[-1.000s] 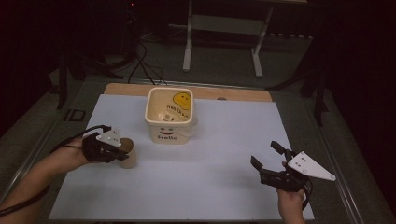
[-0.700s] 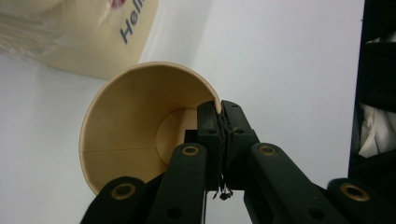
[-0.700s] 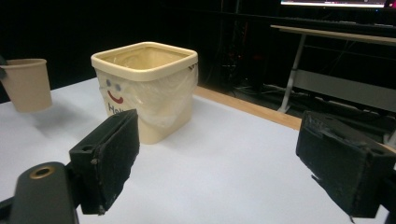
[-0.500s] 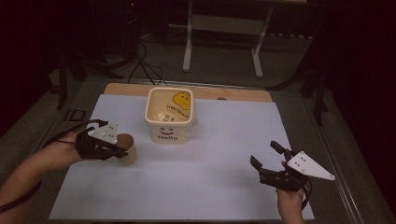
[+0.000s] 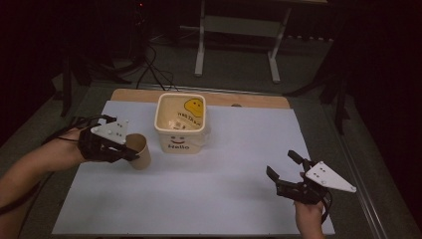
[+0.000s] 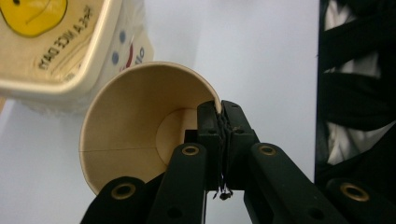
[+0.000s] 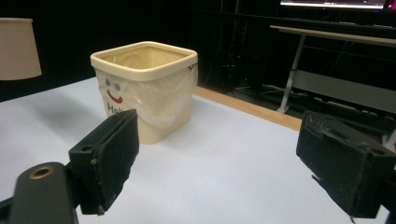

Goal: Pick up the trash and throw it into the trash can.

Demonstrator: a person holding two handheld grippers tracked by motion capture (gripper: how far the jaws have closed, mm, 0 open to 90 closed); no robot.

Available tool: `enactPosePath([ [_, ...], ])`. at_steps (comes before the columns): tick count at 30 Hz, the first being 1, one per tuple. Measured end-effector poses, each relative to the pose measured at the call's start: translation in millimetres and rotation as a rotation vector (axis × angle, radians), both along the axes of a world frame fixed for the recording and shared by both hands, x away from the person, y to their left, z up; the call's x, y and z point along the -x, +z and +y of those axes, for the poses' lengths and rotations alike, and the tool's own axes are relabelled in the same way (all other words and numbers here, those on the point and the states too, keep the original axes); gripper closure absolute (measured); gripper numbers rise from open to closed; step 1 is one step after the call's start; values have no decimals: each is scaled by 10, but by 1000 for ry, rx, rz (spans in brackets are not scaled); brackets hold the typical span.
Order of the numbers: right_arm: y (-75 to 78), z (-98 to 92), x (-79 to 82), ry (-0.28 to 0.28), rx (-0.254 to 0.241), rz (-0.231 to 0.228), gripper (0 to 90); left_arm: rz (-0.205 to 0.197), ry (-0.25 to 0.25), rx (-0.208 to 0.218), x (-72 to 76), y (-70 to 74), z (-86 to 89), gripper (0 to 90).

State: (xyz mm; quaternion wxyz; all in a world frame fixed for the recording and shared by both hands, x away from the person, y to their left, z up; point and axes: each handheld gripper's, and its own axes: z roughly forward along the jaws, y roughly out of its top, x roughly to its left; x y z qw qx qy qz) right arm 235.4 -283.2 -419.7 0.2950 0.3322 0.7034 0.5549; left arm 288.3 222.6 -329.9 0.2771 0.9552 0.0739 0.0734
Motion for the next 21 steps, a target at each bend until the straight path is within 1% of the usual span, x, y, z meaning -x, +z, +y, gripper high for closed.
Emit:
enactPosePath([
  [2, -1, 0, -1, 0, 2, 0, 132, 3, -7, -2, -4, 52, -24, 892],
  [3, -1, 0, -1, 1, 1, 0, 132, -6, -8, -10, -7, 77, -36, 892],
  [5, -2, -1, -3, 0, 2, 1, 132, 0, -14, -9, -23, 128, -55, 892],
  [8, -5, 2, -4, 1, 2, 3, 132, -5, -22, -16, -54, 198, -79, 892],
  [9, -6, 2, -5, 0, 2, 4, 132, 1, -19, -11, -69, 220, -87, 893],
  [11, -6, 1, -5, 0, 0, 6, 131, -7, -21, -18, -94, 263, -107, 892],
  [12, -6, 2, -5, -1, 1, 5, 132, 0, -26, -20, -115, 295, -114, 892],
  [13, -6, 1, -4, 0, -1, 5, 131, -3, -27, -17, -131, 320, -125, 892],
  [15, -10, 3, -8, 0, 4, 5, 131, 2, -26, -22, -167, 368, -153, 892],
  [16, -12, 3, -8, -1, 6, 5, 131, -4, -28, -28, -181, 387, -170, 892],
  [17, -13, 2, -9, 0, 4, 6, 132, 3, -31, -30, -199, 403, -188, 892],
  [18, -14, 1, -8, -2, 3, 5, 132, -4, -34, -41, -211, 415, -209, 892],
  [20, -11, -4, -7, -2, 2, 4, 131, -1, -44, -38, -243, 436, -249, 892],
  [21, -11, -6, -7, -4, 2, 3, 131, -8, -43, -39, -258, 445, -270, 892],
])
